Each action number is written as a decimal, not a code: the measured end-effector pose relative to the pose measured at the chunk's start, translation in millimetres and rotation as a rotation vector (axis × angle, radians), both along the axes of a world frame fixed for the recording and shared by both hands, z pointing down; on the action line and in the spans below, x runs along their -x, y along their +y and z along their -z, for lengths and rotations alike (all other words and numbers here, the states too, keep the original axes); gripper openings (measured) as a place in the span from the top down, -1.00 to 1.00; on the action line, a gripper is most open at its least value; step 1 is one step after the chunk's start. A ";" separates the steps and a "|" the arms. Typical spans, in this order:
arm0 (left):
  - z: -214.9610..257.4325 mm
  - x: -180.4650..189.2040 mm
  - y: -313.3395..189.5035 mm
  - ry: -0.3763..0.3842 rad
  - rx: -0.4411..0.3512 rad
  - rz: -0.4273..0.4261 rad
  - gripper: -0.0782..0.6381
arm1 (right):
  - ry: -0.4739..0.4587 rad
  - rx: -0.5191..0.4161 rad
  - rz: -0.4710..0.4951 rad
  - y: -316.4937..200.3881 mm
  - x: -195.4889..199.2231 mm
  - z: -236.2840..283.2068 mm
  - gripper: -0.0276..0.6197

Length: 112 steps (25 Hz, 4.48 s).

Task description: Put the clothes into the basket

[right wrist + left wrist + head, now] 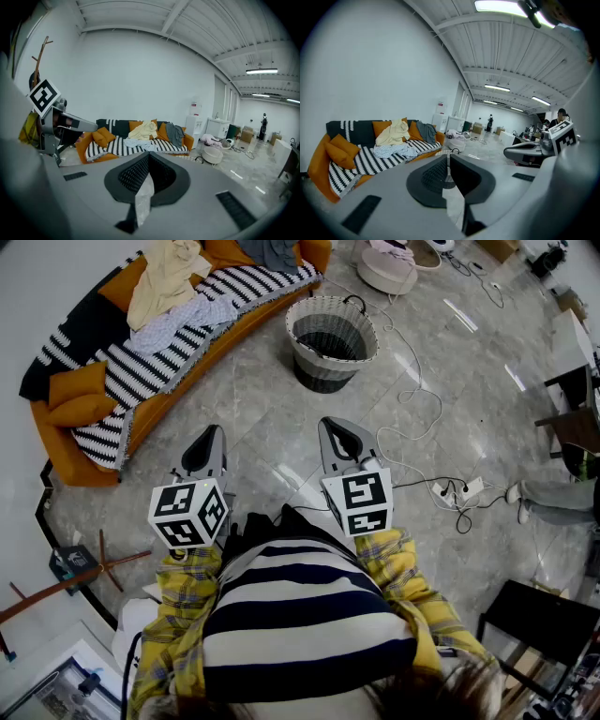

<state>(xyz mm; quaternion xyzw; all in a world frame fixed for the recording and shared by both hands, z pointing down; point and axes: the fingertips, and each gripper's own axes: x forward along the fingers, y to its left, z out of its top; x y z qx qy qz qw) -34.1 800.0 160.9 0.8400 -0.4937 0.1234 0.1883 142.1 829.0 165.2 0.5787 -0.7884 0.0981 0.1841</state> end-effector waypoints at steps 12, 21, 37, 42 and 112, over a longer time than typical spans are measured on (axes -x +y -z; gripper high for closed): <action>-16.9 -21.0 -1.6 -0.036 0.027 0.033 0.69 | -0.045 0.018 0.067 -16.5 -15.2 -20.1 0.83; -15.8 -16.3 -28.9 -0.017 -0.011 0.015 0.69 | -0.069 0.046 0.123 -44.0 2.2 -29.4 0.82; -23.3 36.7 -169.7 0.024 0.009 -0.032 0.69 | -0.066 0.077 0.125 -186.1 63.2 -29.0 0.81; -23.4 54.6 -212.3 0.025 -0.003 -0.040 0.68 | -0.074 0.108 0.138 -229.3 84.0 -35.8 0.54; -147.7 140.7 -728.5 -0.106 0.192 0.145 0.22 | -0.088 0.335 0.341 -722.3 152.7 -106.6 0.49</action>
